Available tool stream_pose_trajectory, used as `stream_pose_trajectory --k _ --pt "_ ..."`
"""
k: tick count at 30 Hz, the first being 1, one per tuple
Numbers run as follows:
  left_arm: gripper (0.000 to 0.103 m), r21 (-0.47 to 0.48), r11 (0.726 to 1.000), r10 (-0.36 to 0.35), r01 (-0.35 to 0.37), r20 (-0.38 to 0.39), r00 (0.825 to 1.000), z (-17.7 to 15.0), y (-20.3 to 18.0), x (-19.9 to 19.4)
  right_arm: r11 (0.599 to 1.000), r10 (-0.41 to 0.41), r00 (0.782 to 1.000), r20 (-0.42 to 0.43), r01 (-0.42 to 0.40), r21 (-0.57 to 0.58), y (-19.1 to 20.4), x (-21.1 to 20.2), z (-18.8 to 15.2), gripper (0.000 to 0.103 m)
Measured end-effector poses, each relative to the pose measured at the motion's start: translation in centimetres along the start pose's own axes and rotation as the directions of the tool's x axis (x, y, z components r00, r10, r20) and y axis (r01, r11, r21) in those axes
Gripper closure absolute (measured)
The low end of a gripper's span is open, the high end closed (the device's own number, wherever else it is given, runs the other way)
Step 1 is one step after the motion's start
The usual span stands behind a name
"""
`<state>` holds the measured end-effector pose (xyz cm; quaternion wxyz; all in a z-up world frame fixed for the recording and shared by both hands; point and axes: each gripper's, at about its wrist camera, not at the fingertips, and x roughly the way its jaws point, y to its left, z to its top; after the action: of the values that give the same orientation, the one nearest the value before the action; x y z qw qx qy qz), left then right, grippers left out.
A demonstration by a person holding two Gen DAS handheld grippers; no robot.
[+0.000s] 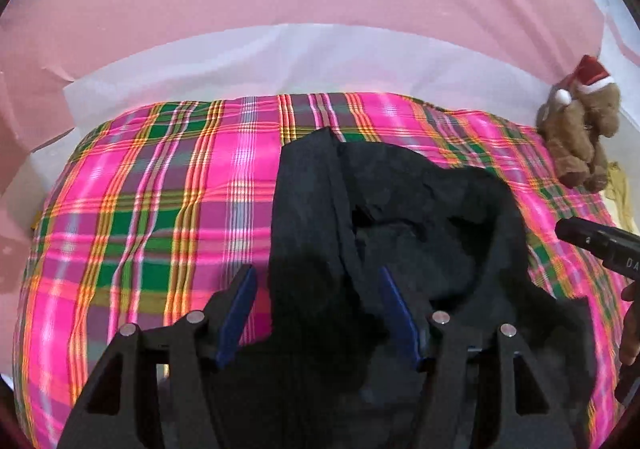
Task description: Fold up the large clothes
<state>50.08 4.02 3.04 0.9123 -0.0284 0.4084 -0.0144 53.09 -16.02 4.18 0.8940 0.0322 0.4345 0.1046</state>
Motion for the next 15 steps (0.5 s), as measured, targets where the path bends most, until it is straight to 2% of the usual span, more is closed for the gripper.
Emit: stream_pose_trajectory --k 8,9,10,11,12,13,15 --pt "0.038 -0.037 0.999 0.015 -0.016 -0.021 1.000 2.4 1.3 7.0 0.997 -0.047 0.997 -0.056 0.043 -0.060 0.1 8.7 4.0 0.054" --pt "0.041 -0.042 0.999 0.016 -0.017 -0.028 0.999 2.4 1.4 7.6 0.996 -0.061 0.996 -0.070 0.056 -0.067 0.2 9.6 4.1 0.054" --pt "0.061 -0.047 0.999 0.007 -0.009 -0.034 0.999 2.2 1.7 8.0 0.994 -0.083 0.993 -0.087 0.077 -0.073 0.2 10.5 4.3 0.054" --pt "0.079 -0.052 0.999 -0.008 0.006 -0.044 0.999 2.1 1.8 8.3 0.993 -0.104 0.990 -0.094 0.097 -0.074 0.2 11.0 4.3 0.063" --pt "0.083 -0.055 0.998 -0.009 0.007 -0.050 0.999 2.0 1.8 8.4 0.992 -0.108 0.990 -0.086 0.102 -0.075 0.4 10.9 4.2 0.078" --pt "0.089 -0.056 0.998 -0.010 0.008 -0.033 0.999 1.7 1.9 7.9 0.993 -0.099 0.992 -0.075 0.093 -0.075 0.5 10.7 4.1 0.088" --pt "0.094 -0.053 0.998 -0.016 0.016 0.007 1.000 1.7 1.9 6.8 0.993 -0.089 0.995 -0.037 0.086 -0.084 1.1 9.7 4.0 0.092"
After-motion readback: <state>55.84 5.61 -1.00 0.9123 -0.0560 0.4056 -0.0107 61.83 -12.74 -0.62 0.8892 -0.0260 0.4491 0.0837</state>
